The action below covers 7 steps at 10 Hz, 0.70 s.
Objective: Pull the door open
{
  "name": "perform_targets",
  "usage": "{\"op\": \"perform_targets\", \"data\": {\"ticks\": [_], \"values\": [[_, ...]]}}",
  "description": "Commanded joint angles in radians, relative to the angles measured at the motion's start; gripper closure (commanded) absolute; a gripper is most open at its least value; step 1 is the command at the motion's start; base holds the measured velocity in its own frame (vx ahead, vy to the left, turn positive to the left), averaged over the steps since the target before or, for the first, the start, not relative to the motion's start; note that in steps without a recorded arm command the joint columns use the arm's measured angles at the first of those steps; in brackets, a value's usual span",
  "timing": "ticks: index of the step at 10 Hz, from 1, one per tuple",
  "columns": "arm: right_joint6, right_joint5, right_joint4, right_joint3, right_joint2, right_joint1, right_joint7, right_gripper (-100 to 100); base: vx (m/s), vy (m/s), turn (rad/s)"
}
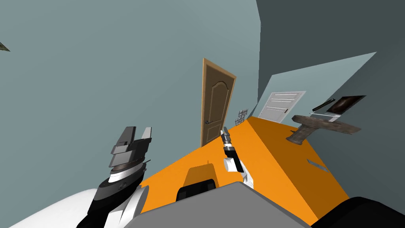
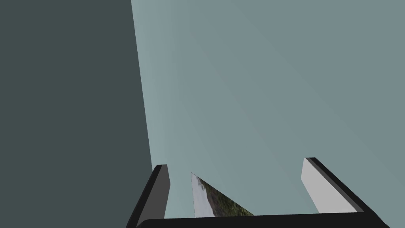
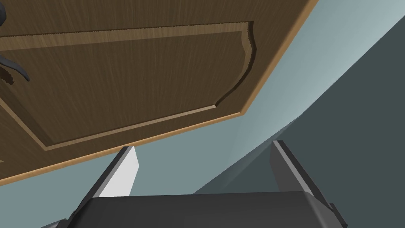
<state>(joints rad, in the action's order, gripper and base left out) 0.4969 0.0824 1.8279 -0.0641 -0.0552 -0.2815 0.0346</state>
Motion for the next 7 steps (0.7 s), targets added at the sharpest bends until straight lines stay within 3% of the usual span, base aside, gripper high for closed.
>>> {"op": "perform_targets", "data": {"ticks": [1,3,4,7], "values": [[0.005,-0.001,-0.032,-0.002,-0.004,0.012,-0.002,-100,0.037,-0.054,0.062],[0.02,-0.006,-0.103,-0.007,-0.017,0.055,-0.009,-100,0.041,-0.065,0.137],[0.02,-0.006,-0.125,-0.007,-0.017,0.055,-0.009,-100,0.045,-0.079,0.079],[0.035,-0.012,-0.215,-0.013,-0.031,0.1,-0.016,-100,0.037,-0.062,0.095]]}}
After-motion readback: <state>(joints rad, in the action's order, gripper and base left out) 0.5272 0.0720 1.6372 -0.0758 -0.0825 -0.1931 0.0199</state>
